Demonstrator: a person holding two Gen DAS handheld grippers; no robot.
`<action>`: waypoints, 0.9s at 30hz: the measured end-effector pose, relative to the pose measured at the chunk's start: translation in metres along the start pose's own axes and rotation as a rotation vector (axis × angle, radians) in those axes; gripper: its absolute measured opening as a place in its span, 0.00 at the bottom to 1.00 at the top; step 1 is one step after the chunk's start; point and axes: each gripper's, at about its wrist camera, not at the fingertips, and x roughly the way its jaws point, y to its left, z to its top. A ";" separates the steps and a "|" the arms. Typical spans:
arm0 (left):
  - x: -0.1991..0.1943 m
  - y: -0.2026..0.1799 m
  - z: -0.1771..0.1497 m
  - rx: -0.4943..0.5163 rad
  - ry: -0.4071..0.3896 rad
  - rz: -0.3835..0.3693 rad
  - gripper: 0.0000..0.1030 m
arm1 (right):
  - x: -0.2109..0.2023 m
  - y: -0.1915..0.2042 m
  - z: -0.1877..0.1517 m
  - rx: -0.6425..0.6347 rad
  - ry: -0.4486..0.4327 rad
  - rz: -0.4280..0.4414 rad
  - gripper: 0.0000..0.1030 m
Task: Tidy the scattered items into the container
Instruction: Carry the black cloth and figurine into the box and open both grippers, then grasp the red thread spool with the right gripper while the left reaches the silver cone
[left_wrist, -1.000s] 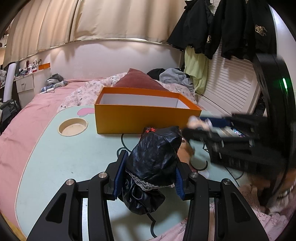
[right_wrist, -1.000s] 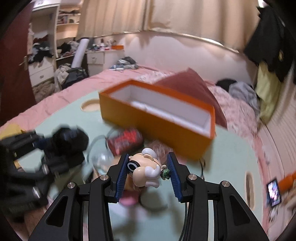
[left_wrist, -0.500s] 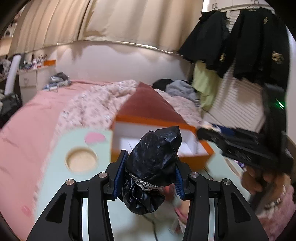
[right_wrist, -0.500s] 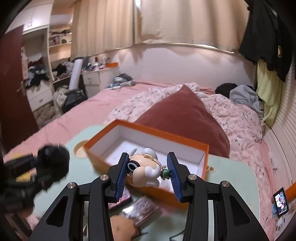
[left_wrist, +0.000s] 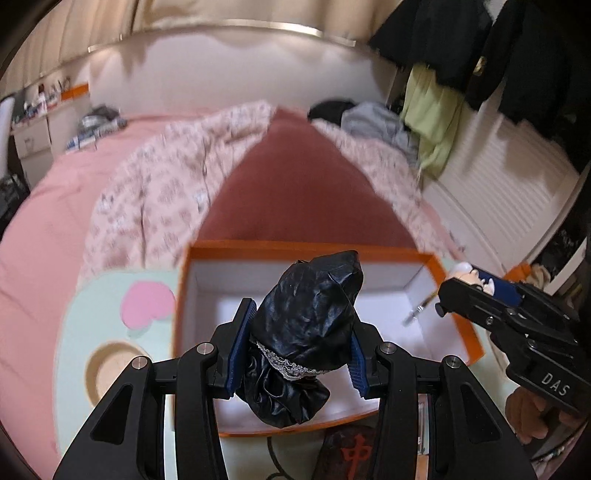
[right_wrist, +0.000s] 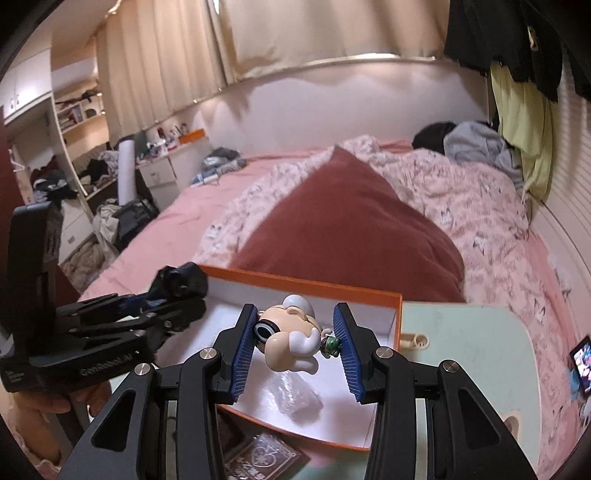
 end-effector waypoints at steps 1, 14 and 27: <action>0.003 0.000 -0.003 -0.010 0.005 -0.010 0.45 | 0.004 -0.001 -0.001 0.001 0.013 -0.002 0.40; -0.064 -0.003 -0.013 0.043 -0.157 0.010 0.71 | -0.032 0.002 0.007 -0.037 -0.080 -0.053 0.60; -0.126 -0.029 -0.149 0.239 -0.183 -0.092 0.71 | -0.140 -0.004 -0.060 -0.151 -0.147 0.003 0.60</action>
